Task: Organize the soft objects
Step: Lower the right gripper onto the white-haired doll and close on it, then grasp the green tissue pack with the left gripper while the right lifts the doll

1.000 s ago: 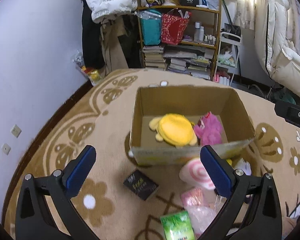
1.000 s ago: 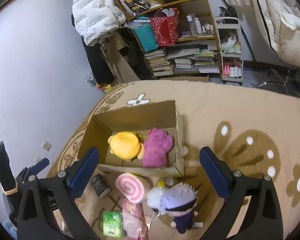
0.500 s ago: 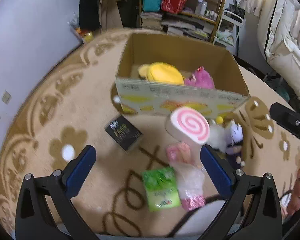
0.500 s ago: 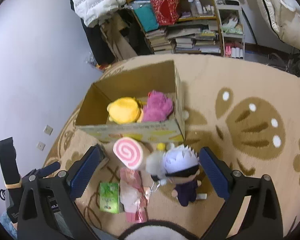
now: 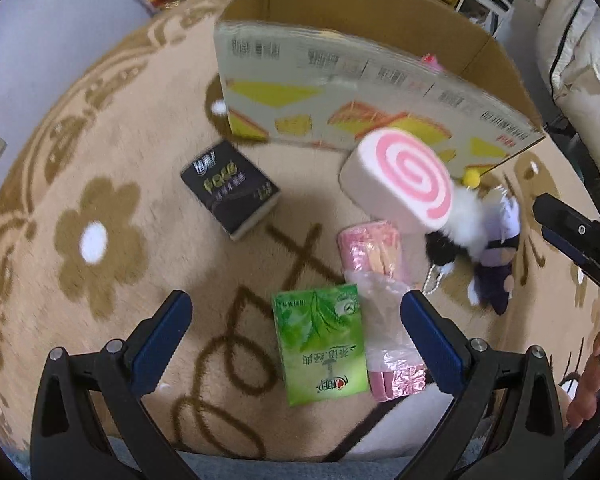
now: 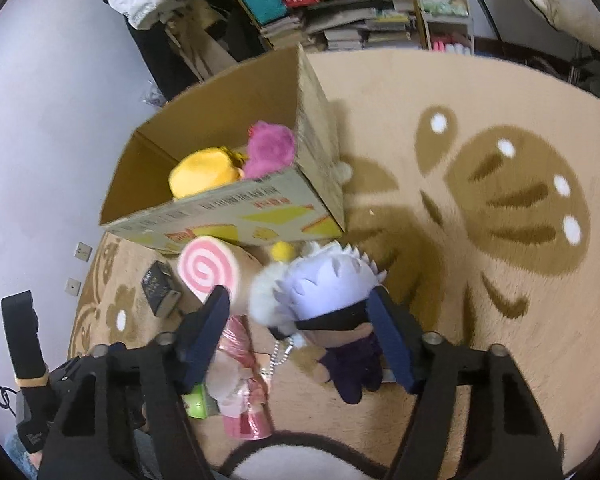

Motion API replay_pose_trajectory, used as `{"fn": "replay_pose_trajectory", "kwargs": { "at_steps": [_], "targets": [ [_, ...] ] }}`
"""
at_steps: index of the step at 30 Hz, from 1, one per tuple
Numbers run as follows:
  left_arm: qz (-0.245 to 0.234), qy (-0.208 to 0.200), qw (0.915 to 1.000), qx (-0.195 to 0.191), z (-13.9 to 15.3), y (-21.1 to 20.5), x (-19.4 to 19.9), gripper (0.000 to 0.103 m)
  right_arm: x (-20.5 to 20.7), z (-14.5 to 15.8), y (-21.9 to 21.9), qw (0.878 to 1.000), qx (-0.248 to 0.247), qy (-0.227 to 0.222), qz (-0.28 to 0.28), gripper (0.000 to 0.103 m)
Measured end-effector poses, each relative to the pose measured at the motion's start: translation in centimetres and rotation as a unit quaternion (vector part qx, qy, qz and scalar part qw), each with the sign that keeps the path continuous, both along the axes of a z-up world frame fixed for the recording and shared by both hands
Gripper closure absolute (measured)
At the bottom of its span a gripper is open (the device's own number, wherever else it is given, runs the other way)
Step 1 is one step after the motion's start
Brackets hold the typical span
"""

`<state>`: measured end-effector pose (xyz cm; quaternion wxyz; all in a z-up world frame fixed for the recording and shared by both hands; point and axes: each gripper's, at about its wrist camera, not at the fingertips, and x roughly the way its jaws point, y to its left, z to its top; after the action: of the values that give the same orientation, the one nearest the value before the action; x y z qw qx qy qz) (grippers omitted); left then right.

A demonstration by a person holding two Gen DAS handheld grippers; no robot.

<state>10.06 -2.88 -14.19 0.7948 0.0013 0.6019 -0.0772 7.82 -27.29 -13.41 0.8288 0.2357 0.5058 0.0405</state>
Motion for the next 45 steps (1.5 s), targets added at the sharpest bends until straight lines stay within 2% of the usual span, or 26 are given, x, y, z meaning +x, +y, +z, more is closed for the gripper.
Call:
{"fn": "replay_pose_trajectory", "kwargs": {
  "at_steps": [2, 13, 15, 17, 24, 28, 31, 33, 36, 43, 45],
  "targets": [
    [0.0, 0.018, 0.9998, 0.005, -0.9, -0.1, 0.2, 0.0, 0.0, -0.6, -0.1, 1.0, 0.003, 0.007, 0.0, 0.041],
    [-0.003, 0.047, 0.9988, 0.016, -2.7, -0.2, 0.0, 0.0, 0.4, -3.3, -1.1, 0.999, 0.027, 0.041, -0.021, 0.041],
    [-0.002, 0.054, 0.9984, 0.016, -3.1, -0.1, -0.1, 0.003, 0.6, -3.9, -1.3, 0.998, 0.034, 0.046, -0.026, 0.041],
    [-0.004, 0.062, 0.9979, 0.02, -3.3, -0.2, -0.3, 0.011, 0.7, -4.2, -1.4, 0.998, 0.04, 0.045, -0.028, 0.041],
    [-0.02, 0.091, 0.9953, 0.027, -5.0, -1.2, -0.4, 0.013, 1.1, -4.7, -1.5, 0.998, 0.036, 0.044, -0.029, 0.04],
    [-0.029, 0.092, 0.995, 0.025, -5.0, -2.2, -0.2, 0.025, 1.5, -5.4, -1.3, 0.998, 0.04, 0.048, -0.028, 0.037],
    [-0.03, 0.091, 0.9953, 0.015, -5.1, -2.7, 0.0, 0.045, 1.6, -5.4, -1.1, 0.998, 0.044, 0.043, -0.031, 0.038],
    [-0.032, 0.086, 0.9956, 0.017, -4.9, -2.9, 0.0, 0.047, 1.4, -5.3, -1.2, 0.998, 0.041, 0.038, -0.031, 0.038],
    [-0.03, 0.056, 0.9972, 0.038, -4.1, -3.1, 0.0, 0.047, 1.2, -4.8, -0.9, 0.999, 0.014, 0.031, -0.035, 0.039],
    [-0.01, -0.02, 0.9991, 0.036, -1.0, -3.1, 0.4, 0.047, 0.7, -3.2, -0.3, 1.0, -0.001, -0.008, -0.029, 0.041],
    [0.0, -0.054, 0.9975, 0.047, 0.1, -3.0, 0.4, 0.047, 0.4, -2.4, 0.0, 0.999, -0.002, -0.026, -0.028, 0.041]
  ]
}}
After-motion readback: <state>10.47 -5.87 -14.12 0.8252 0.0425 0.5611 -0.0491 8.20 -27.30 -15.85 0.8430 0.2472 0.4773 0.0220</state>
